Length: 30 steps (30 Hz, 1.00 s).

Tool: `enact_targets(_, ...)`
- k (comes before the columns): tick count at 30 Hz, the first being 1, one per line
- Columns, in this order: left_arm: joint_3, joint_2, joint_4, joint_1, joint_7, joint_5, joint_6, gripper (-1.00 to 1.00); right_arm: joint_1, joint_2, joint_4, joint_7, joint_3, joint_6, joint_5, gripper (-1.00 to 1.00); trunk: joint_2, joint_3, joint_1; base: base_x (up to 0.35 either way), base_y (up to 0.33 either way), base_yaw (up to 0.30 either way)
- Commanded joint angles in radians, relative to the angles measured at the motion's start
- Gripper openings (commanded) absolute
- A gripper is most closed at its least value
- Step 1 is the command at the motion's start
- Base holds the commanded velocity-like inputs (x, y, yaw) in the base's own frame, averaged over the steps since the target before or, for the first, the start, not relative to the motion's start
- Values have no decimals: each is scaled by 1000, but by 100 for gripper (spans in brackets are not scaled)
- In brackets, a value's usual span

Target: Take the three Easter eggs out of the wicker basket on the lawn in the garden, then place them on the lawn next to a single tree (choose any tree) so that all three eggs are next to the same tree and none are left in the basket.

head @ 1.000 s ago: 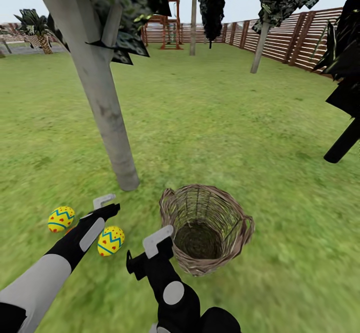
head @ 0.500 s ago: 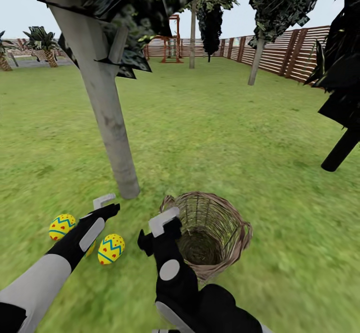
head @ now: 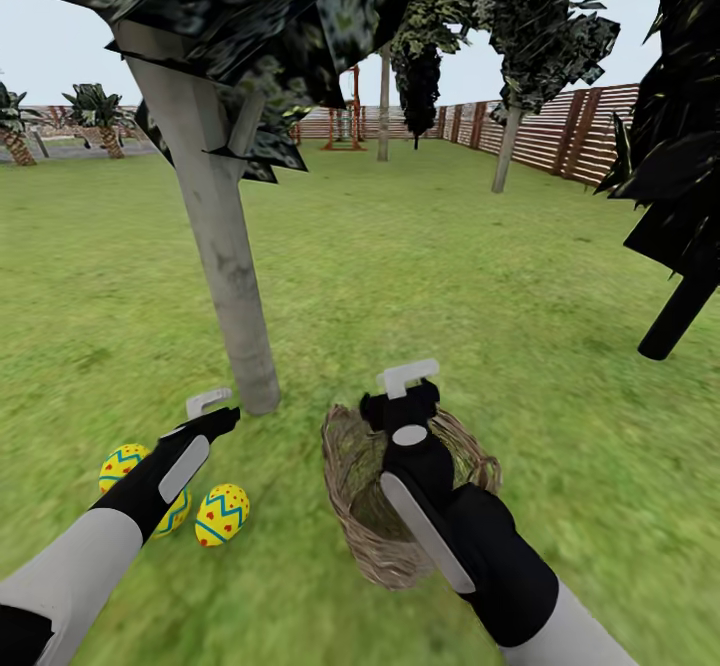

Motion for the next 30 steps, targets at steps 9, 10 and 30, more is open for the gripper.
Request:
enact_targets(9,-7,2,-2,-1,9,9,2,100,-34,-100,-1,0,-207,42,-25,100,2,34,-4,0,0,0)
enact_targets(10,-7,2,-2,-1,9,9,1,100,-35,-125,-1,5,-250,49,-27,100,2,38,-5,0,0,0)
enact_targets(30,-7,2,-2,-1,8,11,2,100,73,-432,2,90,-699,114,-135,100,7,115,-14,0,0,0)
